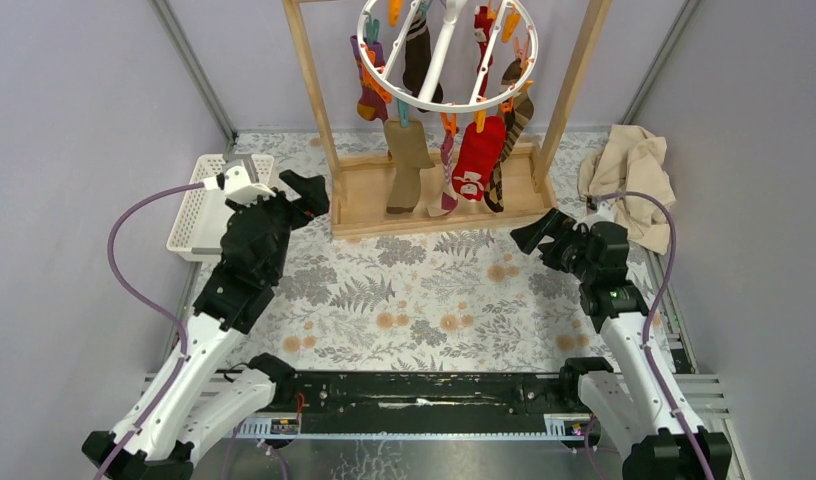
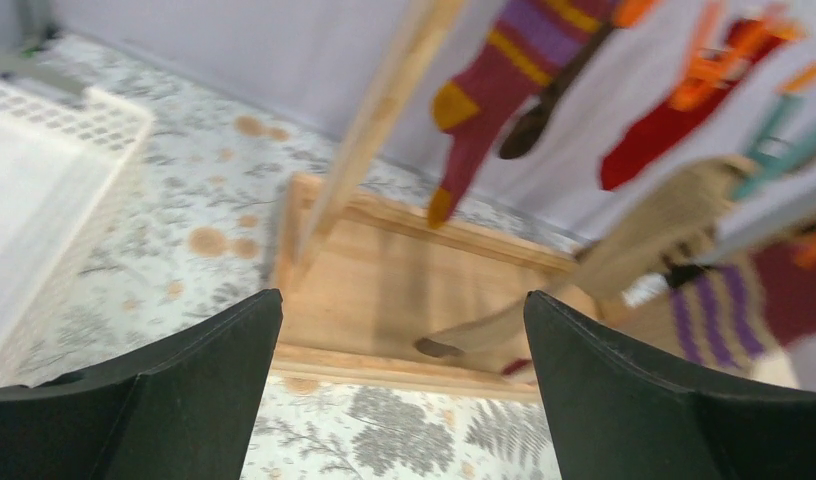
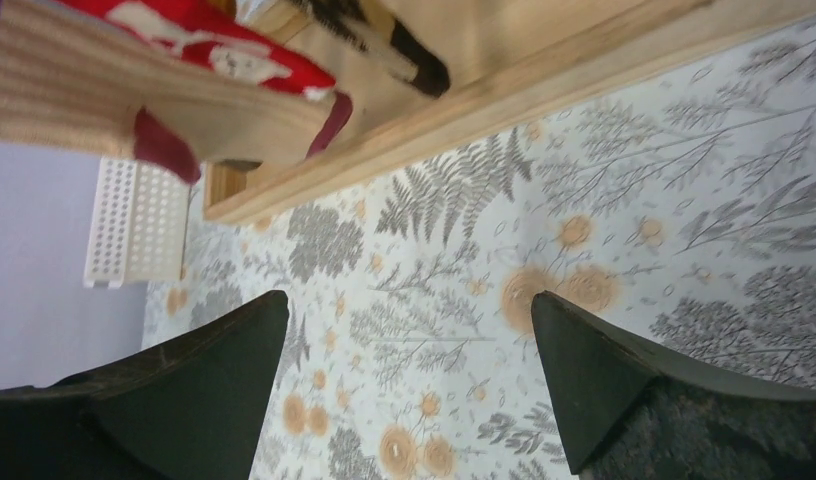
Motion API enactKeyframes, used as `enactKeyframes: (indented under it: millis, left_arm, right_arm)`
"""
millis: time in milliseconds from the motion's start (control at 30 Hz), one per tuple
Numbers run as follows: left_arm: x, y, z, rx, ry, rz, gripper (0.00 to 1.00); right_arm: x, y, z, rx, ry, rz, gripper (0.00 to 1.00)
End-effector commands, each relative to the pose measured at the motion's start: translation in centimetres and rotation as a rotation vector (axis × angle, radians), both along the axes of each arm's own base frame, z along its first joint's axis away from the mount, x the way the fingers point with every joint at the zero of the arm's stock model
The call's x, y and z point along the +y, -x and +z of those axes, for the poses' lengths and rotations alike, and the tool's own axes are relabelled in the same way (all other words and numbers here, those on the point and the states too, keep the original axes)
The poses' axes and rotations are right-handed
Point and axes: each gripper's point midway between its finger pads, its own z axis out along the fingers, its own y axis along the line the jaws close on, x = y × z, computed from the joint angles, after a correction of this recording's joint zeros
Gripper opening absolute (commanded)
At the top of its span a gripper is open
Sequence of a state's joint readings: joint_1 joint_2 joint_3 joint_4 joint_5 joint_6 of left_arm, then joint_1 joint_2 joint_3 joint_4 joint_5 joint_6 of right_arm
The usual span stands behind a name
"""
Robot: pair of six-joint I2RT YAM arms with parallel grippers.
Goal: Remove the socks clipped to the hanger
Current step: Move the bin to the center of the board.
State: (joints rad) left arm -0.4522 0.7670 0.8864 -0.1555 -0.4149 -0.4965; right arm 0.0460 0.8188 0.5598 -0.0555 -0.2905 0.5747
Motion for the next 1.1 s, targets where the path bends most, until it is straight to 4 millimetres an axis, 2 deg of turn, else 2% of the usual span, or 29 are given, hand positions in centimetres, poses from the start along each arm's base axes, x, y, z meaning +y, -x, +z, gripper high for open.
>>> enactKeyframes:
  millis: [0,100,133,167,233,300,467,633,833,933,1067]
  left_arm:
    - [4.3,-1.7,-3.3,0.107,-0.021,0.262,0.99]
    - [6.1,-4.0,-5.6,0.203,-0.062,0.337,0.98]
    - [7.2,-5.2,-7.1,0.247,-0.053,0.354,0.98]
    - [7.5,-6.2,-8.1,0.281,-0.04,0.34,0.98]
    - [10.1,-7.9,-10.2,0.351,-0.027,0.385,0.98]
    - [11.8,-9.0,-12.0,0.431,-0.089,0.441,0.96]
    - [14.2,-11.6,-15.5,0.583,-0.201,0.527,0.94]
    - [15.9,-12.8,-19.4,0.686,-0.236,0.55,0.92]
    - [17.7,-12.9,-21.1,0.709,-0.28,0.608,0.92]
    - [19.2,-13.2,-23.5,0.782,-0.265,0.615,0.92]
    - [20.3,-13.3,-25.6,0.836,-0.245,0.612,0.91]
  right_arm:
    - [2.6,2.0,1.1,-0.015,-0.086,0.119,1.0]
    - [3.0,2.3,0.7,0.009,-0.047,0.156,1.0]
    - [3.3,2.5,0.7,0.016,-0.038,0.171,1.0]
    - [3.4,2.5,0.8,0.018,-0.034,0.181,1.0]
    - [3.9,2.8,1.3,0.013,-0.031,0.206,1.0]
    - [4.2,3.1,1.8,0.004,-0.027,0.224,1.0]
    - [4.5,3.5,2.6,-0.018,-0.014,0.258,1.0]
    - [4.8,3.8,3.2,-0.028,-0.011,0.289,1.0]
    - [4.8,3.8,3.0,-0.028,0.007,0.301,1.0]
    - [4.9,3.7,3.0,-0.024,0.002,0.307,1.0]
    - [4.9,3.7,3.0,-0.026,0.006,0.309,1.0]
